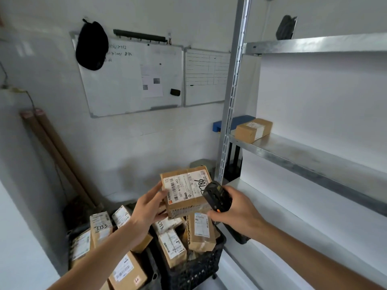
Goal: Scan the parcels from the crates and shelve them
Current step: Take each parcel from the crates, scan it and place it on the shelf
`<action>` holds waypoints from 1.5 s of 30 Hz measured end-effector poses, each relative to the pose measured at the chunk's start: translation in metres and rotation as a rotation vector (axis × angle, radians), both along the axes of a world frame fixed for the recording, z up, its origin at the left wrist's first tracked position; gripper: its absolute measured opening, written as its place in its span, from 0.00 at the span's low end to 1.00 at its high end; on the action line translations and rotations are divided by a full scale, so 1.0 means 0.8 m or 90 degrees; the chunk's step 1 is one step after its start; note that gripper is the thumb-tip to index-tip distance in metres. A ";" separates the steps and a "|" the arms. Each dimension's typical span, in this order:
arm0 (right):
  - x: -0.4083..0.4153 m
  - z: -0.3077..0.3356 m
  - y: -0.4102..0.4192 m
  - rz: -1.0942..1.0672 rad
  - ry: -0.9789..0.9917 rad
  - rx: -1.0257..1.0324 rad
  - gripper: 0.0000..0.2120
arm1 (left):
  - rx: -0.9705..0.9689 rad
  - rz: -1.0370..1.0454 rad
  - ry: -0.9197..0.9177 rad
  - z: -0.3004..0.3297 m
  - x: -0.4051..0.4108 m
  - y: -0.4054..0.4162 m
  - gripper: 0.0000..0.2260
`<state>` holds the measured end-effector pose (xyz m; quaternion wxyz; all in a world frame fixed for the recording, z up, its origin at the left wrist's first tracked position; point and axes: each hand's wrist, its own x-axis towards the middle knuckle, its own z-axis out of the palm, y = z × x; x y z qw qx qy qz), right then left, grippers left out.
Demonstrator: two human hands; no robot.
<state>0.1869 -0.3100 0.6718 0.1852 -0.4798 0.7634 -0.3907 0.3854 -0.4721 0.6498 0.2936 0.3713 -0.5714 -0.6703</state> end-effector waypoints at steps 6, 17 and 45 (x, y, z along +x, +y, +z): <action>-0.007 0.001 0.013 -0.010 0.017 0.015 0.24 | -0.060 -0.043 -0.011 0.008 -0.005 0.004 0.18; -0.012 0.001 0.035 -0.006 0.025 0.032 0.23 | -0.066 -0.154 -0.093 0.015 -0.003 0.008 0.22; 0.036 0.113 0.037 0.027 0.582 0.233 0.45 | -0.128 -0.185 -0.082 0.061 0.025 -0.002 0.19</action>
